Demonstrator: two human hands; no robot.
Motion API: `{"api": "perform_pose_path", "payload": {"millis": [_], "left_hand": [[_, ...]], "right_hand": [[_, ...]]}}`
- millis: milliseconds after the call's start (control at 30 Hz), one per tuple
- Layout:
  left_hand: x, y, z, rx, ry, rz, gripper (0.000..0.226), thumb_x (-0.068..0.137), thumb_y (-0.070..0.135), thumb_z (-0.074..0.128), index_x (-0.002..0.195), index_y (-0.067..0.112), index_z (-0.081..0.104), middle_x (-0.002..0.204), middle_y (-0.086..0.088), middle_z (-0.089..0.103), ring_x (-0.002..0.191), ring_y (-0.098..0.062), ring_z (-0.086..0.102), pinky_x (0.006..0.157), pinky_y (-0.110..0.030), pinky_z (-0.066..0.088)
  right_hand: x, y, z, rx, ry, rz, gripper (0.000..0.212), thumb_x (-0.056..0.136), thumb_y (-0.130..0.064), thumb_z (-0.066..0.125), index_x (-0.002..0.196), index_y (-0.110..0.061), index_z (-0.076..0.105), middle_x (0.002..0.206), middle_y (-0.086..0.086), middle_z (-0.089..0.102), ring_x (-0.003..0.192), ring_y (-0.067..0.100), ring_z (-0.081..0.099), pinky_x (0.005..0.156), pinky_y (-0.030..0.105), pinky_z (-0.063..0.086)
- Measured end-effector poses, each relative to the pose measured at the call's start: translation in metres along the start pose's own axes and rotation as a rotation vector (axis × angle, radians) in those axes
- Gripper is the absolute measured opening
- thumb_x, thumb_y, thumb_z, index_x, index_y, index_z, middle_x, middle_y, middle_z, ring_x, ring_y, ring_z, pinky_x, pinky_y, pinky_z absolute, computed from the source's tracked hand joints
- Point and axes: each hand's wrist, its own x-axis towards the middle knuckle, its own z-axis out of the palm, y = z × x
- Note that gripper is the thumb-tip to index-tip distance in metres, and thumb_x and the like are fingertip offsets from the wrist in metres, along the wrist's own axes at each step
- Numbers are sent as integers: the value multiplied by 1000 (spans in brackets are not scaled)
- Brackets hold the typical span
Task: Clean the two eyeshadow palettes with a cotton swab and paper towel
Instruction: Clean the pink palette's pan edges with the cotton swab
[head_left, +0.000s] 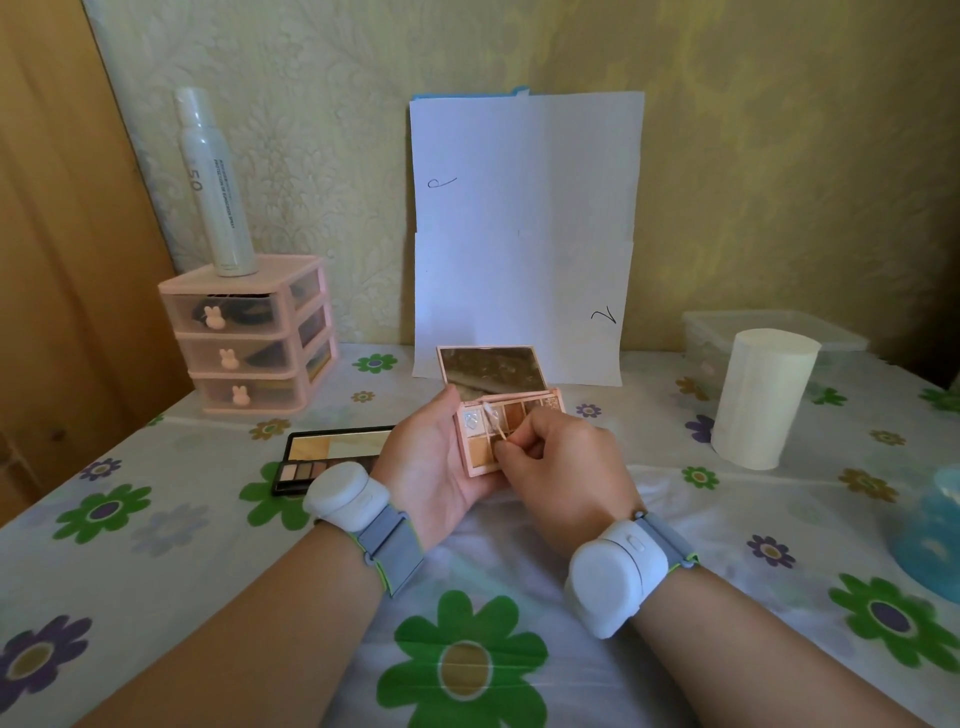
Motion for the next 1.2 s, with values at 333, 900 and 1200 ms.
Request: {"api": "perform_pose_path", "payload": {"millis": [333,900,1200], "left_hand": [[-2,1,1,9,-8,11,61,110,43,25,124,-3,63,116,-26,73,95,-33,75,79,-46,58],[-4,1,2,36,-4,19,62,110,45,25,126,-2,62,118,-26,72,103,-35,73,82,-49,58],[-3,2,1,35,10,33,61,110,45,25,126,-2,62,119,-26,72,108,-38,71,86,-52,56]], "right_hand": [[2,2,-1,-3,21,15,15,84,-31,65,72,-23,63,70,-10,66,71,8,59,54,10,37],[5,5,-8,12,32,58,12,85,-28,65,74,-22,65,70,-10,66,74,10,61,59,21,42],[5,3,-7,6,9,61,13,86,-29,66,75,-22,64,71,-10,65,74,11,59,60,21,42]]}}
